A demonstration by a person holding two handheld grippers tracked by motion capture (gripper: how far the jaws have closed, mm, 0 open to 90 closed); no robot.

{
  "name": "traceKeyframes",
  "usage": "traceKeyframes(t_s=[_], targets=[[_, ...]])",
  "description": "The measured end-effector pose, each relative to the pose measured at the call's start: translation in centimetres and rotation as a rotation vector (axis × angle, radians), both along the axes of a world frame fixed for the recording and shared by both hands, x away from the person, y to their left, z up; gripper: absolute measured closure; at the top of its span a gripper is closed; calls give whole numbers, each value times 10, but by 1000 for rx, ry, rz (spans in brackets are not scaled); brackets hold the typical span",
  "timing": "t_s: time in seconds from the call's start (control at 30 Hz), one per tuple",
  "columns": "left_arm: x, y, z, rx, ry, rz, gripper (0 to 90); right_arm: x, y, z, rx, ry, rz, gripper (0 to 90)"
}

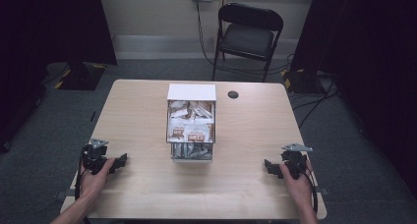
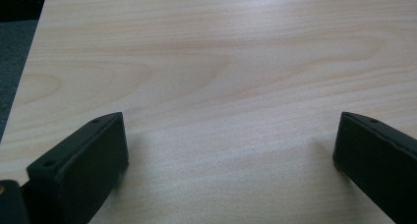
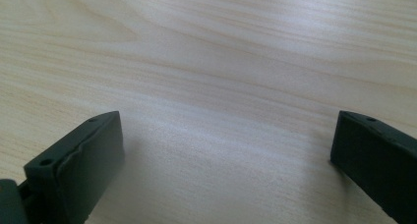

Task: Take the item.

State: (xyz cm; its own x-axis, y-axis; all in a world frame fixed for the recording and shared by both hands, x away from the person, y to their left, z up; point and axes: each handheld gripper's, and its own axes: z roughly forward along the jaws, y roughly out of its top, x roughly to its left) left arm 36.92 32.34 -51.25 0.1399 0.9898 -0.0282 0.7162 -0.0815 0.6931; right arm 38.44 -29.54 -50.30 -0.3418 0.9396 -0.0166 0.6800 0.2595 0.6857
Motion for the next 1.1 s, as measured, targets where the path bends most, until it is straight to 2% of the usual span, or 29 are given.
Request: traceKeyframes(t_s=[0.23,0.33,0.4,0.7,0.87,0.93,1.0,1.1], targets=[[0,0,0,-2,-2,3,4,0,0,0,0,1,-1,0],[0,1,1,-1,-10,3,31,0,0,0,0,1,-1,0],[-1,1,2,-5,-17,8,97,0,0,0,1,1,-1,0],[-1,1,6,10,-4,4,167,0,0,0,1,0,1,0],[0,-2,10,-4,19,-69,198,0,0,0,1,1,1,0],[0,-5,13,11,6,-94,203,0,0,0,1,1,2,0],[-1,-7,14,18,-2,-96,210,0,0,0,1,1,2,0],[0,-7,15,-13,11,-109,215,0,0,0,1,1,2,0]])
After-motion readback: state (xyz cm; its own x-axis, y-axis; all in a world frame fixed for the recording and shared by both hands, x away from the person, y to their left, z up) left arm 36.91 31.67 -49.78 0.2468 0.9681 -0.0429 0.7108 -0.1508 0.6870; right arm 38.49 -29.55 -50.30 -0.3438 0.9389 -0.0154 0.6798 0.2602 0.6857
